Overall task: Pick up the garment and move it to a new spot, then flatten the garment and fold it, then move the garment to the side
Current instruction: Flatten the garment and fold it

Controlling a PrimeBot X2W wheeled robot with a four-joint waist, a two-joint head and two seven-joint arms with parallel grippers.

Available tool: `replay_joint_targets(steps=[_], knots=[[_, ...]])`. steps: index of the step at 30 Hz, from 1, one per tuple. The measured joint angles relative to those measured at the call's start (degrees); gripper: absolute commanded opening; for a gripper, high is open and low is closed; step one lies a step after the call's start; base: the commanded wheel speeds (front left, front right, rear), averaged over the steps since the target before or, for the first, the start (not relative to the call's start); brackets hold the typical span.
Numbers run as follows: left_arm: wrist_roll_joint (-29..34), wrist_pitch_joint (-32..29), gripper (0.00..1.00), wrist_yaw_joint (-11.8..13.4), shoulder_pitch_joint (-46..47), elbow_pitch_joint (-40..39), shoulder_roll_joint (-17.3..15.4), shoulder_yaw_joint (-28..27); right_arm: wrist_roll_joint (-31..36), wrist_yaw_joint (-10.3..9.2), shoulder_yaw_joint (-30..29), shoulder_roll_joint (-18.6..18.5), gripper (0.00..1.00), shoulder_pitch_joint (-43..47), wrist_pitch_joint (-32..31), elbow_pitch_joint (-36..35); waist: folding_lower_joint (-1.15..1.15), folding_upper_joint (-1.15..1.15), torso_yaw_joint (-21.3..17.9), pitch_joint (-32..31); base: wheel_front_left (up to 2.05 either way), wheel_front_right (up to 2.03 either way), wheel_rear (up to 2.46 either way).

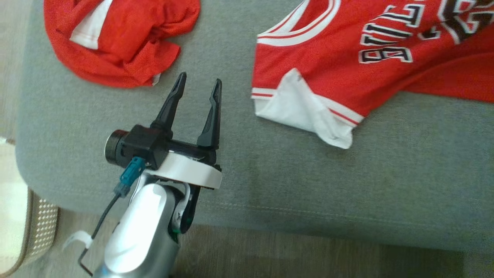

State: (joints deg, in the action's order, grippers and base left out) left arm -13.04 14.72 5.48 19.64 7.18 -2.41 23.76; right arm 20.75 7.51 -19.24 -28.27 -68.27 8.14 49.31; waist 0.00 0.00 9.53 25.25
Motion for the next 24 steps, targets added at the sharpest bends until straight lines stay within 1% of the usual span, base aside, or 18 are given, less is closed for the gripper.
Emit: replay_joint_targets(steps=[2, 4, 7, 10, 11, 14, 17, 20, 24], knots=[[-0.24, 0.00, 1.00, 0.03, 0.36, -0.09, 0.01, 0.38, 1.63, 0.00, -0.65, -0.71, 0.00, -1.70, 0.46, 1.47, 0.00, 0.00, 0.76, 0.77, 0.00, 0.00, 0.00], [-0.24, 0.00, 1.00, 0.05, 0.73, -0.20, 0.02, 0.81, 3.30, 0.00, -1.29, -0.70, 1.00, -2.08, 1.15, 2.47, 0.00, 0.00, 1.30, 1.41, 0.00, 0.00, 0.00], [-0.24, 0.00, 1.00, 0.16, 0.76, -0.23, 0.03, 1.27, 4.66, 0.00, -2.04, 0.11, 1.00, -2.10, 1.55, 5.39, 0.01, 0.00, 1.59, 1.91, 0.00, 0.00, 0.00], [-0.24, 0.00, 1.00, 0.58, 0.76, -0.20, 0.03, 1.27, 5.48, 0.00, -2.43, 2.07, 1.00, -1.81, 3.14, 7.39, 0.00, 0.00, 1.19, 1.47, 0.00, 0.00, 0.00], [-0.24, 0.00, 1.00, 0.58, 0.76, -0.14, 0.03, 1.19, 5.47, 0.00, -2.81, 3.71, 1.00, -1.37, 4.08, 8.43, 0.00, 0.00, 0.68, 0.83, 0.00, 0.00, 0.00], [-0.24, 0.00, 1.00, 0.57, 0.73, -0.03, 0.04, 0.81, 5.34, 0.00, -2.61, 6.43, 1.00, 0.24, 5.26, 9.50, 0.00, 0.00, -0.53, -0.37, 0.00, 0.00, 0.00], [-0.24, 0.00, 1.00, 0.56, 0.69, 0.11, 0.04, -0.29, 3.50, 0.00, -2.50, 9.25, 1.00, 2.80, 6.06, 9.45, 0.00, 0.00, -2.03, -1.79, 0.00, 0.00, 0.00], [-0.49, 0.00, 1.00, 0.55, 0.47, 0.45, 0.04, -0.91, 0.51, -0.01, -1.19, 12.54, 1.00, 6.07, 6.10, 7.09, 0.00, 0.00, -3.69, -3.48, 0.00, 0.00, 0.00], [-1.82, 0.00, 1.00, 0.54, -0.61, 0.85, 0.04, -2.26, -6.17, -0.01, 2.89, 17.12, 1.00, 12.59, 6.34, -0.83, 0.00, 0.00, -6.18, -5.77, 0.00, 0.00, 0.00]])
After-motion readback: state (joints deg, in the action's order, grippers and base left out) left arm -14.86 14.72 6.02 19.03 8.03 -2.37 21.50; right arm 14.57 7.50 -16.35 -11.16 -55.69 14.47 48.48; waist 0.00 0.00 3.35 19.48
